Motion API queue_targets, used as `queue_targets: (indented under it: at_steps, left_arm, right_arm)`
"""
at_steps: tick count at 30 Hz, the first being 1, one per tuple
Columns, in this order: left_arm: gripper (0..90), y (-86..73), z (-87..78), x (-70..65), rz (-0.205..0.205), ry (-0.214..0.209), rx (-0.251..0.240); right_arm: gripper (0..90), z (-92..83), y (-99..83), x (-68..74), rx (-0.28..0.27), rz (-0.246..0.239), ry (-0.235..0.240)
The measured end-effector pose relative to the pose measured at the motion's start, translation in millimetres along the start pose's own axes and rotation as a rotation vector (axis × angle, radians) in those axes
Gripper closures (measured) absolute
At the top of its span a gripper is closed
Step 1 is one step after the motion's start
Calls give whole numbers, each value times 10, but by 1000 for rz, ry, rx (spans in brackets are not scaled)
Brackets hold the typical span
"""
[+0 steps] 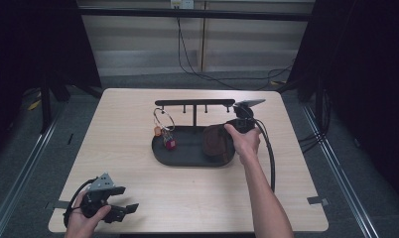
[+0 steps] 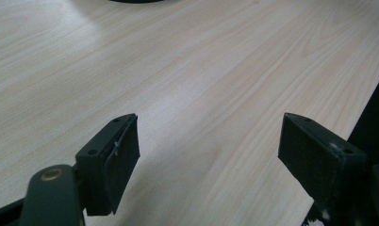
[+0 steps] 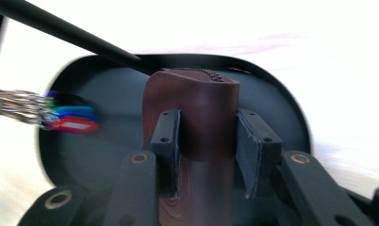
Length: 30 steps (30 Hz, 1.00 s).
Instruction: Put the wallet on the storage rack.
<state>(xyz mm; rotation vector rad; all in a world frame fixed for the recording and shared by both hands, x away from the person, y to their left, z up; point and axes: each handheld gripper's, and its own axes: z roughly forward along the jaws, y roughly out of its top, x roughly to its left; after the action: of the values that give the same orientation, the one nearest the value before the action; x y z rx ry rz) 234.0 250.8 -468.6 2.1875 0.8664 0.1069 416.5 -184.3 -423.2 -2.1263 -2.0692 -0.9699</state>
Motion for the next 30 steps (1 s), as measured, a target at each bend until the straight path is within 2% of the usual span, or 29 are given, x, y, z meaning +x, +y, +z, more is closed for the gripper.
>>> queue_targets:
  at_steps: [2, 4, 7, 12, 15, 19, 23, 25, 27, 30]
  left_arm:
    - [209, 3, 0, 2, -1, -6, 4]
    - [209, 1, 2, 0, 0, -1, 1]
    - [209, 2, 2, 0, -1, -3, 1]
    - [209, 5, 9, -5, 4, -6, 9]
    - [209, 7, 11, -2, 3, -10, 10]
    - [209, 5, 7, -6, 7, -5, 12]
    - [209, 4, 6, -4, 3, -8, 10]
    - [209, 3, 5, -2, 1, -6, 7]
    - [209, 4, 0, 3, 0, -11, 8]
    - [209, 5, 22, 3, -8, -17, 10]
  right_arm:
    - [626, -15, 18, 13, -7, -6, -9]
    - [626, -21, 35, -1, -12, 6, 14]
    - [625, 10, 25, -20, -2, 1, -5]
    - [624, 92, -32, -90, 7, 10, -12]
    - [619, 92, -48, -137, 5, 16, 5]
    - [608, 106, -62, -121, -9, -12, -6]
    - [592, 143, -55, -118, -24, -6, -8]
    - [591, 153, -53, -119, -20, -17, -49]
    - [588, 168, -60, -152, -17, -9, -41]
    - [593, 224, -87, -161, 21, -23, -64]
